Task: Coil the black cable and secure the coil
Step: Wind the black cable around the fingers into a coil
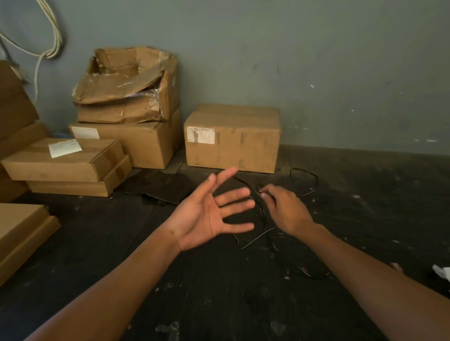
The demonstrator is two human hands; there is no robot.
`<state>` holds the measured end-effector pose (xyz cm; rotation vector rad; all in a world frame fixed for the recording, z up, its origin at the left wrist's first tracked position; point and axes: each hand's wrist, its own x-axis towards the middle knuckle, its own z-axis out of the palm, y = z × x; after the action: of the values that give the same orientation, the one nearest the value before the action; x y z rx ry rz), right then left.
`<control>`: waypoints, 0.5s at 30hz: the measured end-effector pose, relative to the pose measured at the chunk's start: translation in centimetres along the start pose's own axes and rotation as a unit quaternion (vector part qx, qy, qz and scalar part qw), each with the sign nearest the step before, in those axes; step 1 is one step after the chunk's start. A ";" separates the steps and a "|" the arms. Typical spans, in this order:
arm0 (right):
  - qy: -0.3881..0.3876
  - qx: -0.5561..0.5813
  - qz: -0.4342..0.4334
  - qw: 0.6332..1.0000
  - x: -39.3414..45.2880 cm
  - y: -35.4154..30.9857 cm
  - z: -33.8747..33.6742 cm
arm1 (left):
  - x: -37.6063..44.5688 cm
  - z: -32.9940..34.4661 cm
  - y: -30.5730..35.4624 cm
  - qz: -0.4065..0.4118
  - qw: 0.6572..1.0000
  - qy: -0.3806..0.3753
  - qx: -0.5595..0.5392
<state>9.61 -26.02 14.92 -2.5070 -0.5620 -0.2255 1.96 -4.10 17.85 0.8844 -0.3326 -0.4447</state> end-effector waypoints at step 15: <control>-0.178 -0.035 -0.143 0.973 -2.2 -5.8 2.1 | 4.2 0.2 6.5 0.054 0.995 0.023 0.082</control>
<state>5.22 -21.25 15.38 -2.5411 -1.0796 0.1054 7.03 -2.75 23.59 1.0299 -0.3771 -0.2992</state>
